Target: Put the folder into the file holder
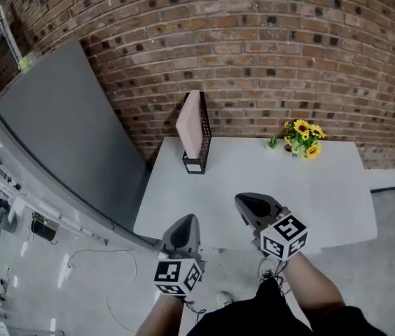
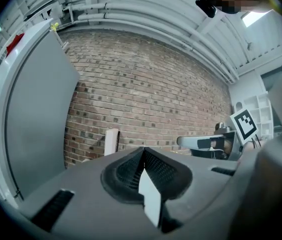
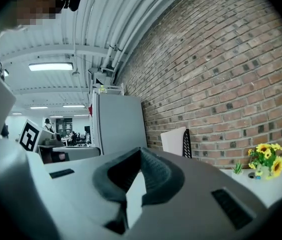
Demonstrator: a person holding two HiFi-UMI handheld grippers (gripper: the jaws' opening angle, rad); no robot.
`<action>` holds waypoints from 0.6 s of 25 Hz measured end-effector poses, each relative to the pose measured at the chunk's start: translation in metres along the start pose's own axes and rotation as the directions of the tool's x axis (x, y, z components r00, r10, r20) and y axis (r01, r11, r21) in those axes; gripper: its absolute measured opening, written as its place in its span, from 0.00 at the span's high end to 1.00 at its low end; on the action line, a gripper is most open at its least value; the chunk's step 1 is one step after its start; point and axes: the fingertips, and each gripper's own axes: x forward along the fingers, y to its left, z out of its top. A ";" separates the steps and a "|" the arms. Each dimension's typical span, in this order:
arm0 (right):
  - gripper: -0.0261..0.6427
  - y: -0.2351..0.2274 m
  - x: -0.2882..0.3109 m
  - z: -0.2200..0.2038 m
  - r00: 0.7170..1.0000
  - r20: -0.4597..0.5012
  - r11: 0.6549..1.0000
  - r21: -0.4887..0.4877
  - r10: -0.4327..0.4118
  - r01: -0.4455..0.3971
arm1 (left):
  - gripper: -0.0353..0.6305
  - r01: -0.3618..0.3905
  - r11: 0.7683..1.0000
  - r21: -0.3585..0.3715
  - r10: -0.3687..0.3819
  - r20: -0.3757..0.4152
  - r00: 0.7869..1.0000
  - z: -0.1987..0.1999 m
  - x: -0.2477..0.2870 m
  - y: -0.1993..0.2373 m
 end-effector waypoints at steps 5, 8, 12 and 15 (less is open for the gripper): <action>0.96 0.008 -0.001 -0.001 1.000 0.006 1.000 0.001 -0.025 0.025 | 0.94 0.027 1.000 -0.005 -0.027 -0.006 1.000 -0.003 -0.007 0.004; 0.96 0.012 -0.001 -0.001 0.999 0.010 0.999 0.002 -0.033 0.033 | 0.94 0.034 0.999 -0.004 -0.034 -0.006 0.999 -0.003 -0.010 0.006; 0.96 0.014 -0.002 -0.001 0.999 0.013 0.999 0.002 -0.036 0.036 | 0.94 0.036 0.999 -0.006 -0.036 -0.002 0.999 -0.002 -0.013 0.008; 0.96 0.016 -0.002 0.000 0.999 0.010 0.999 0.000 -0.035 0.035 | 0.94 0.034 0.999 -0.013 -0.034 0.001 0.999 -0.002 -0.014 0.009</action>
